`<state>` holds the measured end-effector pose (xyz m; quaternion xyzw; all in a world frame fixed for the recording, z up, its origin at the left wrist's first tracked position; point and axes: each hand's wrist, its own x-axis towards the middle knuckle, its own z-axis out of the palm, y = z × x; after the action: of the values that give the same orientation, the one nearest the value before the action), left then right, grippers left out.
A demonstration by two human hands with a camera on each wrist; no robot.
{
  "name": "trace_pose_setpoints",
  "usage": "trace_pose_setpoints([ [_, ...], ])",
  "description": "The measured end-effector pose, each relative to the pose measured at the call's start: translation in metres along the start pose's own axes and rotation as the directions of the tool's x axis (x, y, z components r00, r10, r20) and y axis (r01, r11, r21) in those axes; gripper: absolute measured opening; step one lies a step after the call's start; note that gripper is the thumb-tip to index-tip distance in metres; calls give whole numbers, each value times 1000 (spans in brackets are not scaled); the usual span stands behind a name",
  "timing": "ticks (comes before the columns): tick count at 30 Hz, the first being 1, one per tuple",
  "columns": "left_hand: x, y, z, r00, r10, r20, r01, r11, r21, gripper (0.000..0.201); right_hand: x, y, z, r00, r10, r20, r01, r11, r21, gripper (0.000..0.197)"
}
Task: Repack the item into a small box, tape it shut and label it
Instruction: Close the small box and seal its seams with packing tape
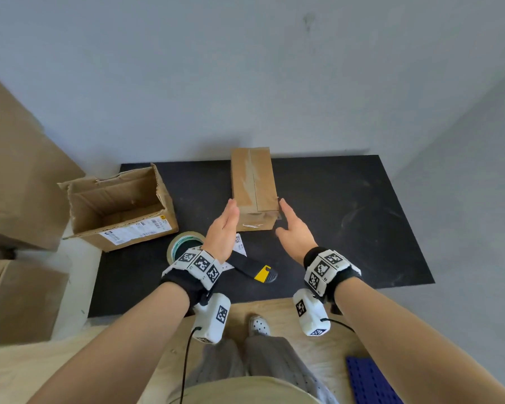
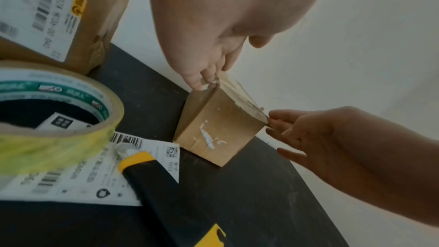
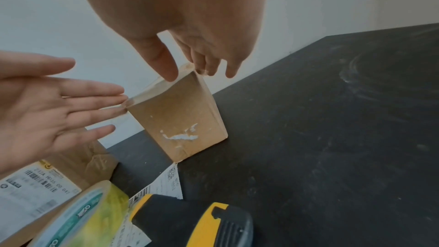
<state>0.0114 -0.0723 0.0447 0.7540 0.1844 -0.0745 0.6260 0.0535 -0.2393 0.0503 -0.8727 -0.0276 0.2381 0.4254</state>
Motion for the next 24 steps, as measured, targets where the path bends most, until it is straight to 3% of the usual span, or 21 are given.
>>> trace_pose_setpoints([
  [6,4,-1,10,984,-173,26,173,936,-307,46,9,8,1,994,47,96,-64,981,183,68],
  [12,12,-11,10,968,-246,-39,237,958,-162,59,17,13,2,992,44,120,-72,969,236,73],
  [17,11,-13,9,958,-287,-19,279,942,-186,59,23,31,5,987,54,151,-89,967,240,72],
  [19,13,-16,2,967,-253,-7,245,940,-236,50,26,36,-1,995,50,90,-64,984,164,65],
  [20,15,-18,-5,978,-199,-58,187,968,-170,44,28,38,-6,998,32,48,-38,993,113,59],
  [22,19,-21,-21,988,-19,-154,38,992,119,35,30,36,-19,999,-34,-26,33,999,-39,44],
  [24,23,-17,-33,982,131,-134,-72,924,376,32,32,30,-31,991,-120,-55,106,973,-207,36],
])
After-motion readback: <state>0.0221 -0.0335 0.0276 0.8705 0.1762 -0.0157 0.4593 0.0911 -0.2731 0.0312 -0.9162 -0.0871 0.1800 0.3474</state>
